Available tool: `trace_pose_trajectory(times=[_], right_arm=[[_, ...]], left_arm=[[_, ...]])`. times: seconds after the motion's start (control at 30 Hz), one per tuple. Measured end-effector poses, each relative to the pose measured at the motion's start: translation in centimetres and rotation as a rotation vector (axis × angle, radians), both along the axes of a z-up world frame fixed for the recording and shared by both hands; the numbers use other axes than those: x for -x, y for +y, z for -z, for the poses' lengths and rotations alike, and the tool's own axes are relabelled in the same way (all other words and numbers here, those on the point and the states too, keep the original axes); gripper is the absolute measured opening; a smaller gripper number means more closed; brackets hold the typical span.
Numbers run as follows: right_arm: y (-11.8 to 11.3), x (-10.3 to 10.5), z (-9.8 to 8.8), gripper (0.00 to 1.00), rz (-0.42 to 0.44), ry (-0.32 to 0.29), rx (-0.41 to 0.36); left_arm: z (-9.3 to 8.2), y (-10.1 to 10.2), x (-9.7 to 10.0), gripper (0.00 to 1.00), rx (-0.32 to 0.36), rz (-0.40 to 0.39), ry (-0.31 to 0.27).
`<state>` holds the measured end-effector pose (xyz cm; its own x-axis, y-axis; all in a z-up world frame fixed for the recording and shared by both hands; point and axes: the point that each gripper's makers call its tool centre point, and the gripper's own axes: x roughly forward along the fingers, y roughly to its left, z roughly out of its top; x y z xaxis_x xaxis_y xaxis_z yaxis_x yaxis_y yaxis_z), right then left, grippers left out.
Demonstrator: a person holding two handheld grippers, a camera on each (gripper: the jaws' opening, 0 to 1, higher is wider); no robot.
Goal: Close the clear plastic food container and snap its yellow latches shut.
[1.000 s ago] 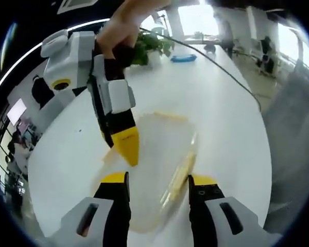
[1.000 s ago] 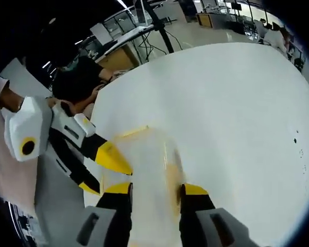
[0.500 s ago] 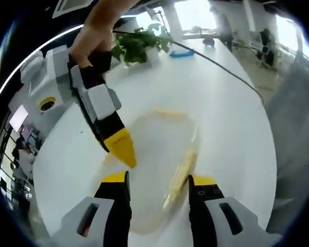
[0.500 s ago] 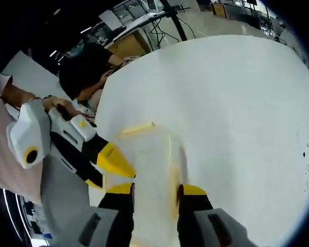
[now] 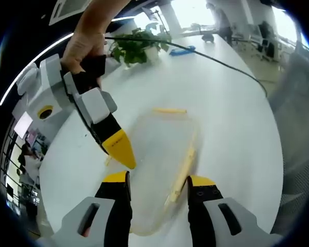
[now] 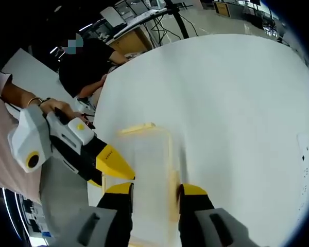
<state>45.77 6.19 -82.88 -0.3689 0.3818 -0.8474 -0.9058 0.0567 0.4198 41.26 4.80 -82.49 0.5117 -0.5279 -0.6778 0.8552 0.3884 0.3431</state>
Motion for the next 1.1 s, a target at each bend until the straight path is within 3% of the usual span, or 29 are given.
trace_pose_trajectory(times=[0.13, 0.3, 0.6, 0.77, 1.1], right_arm=[[0.0, 0.0, -0.2, 0.34, 0.040, -0.038, -0.043], [0.3, 0.0, -0.5, 0.36, 0.102, -0.133, -0.104], [0.4, 0.0, -0.9, 0.37, 0.159, -0.249, -0.112], [0.3, 0.0, -1.3, 0.36, 0.221, -0.353, -0.146], [0.3, 0.3, -1.7, 0.34, 0.292, -0.469, -0.223]], left_arm=[[-0.1, -0.1, 0.0, 0.39, -0.008, 0.004, -0.001], [-0.3, -0.2, 0.1, 0.40, 0.001, 0.006, 0.010], [-0.4, -0.3, 0.3, 0.40, 0.005, 0.007, 0.013], [-0.5, -0.2, 0.3, 0.40, 0.000, 0.016, 0.020], [-0.5, -0.1, 0.4, 0.41, 0.004, 0.015, 0.017]])
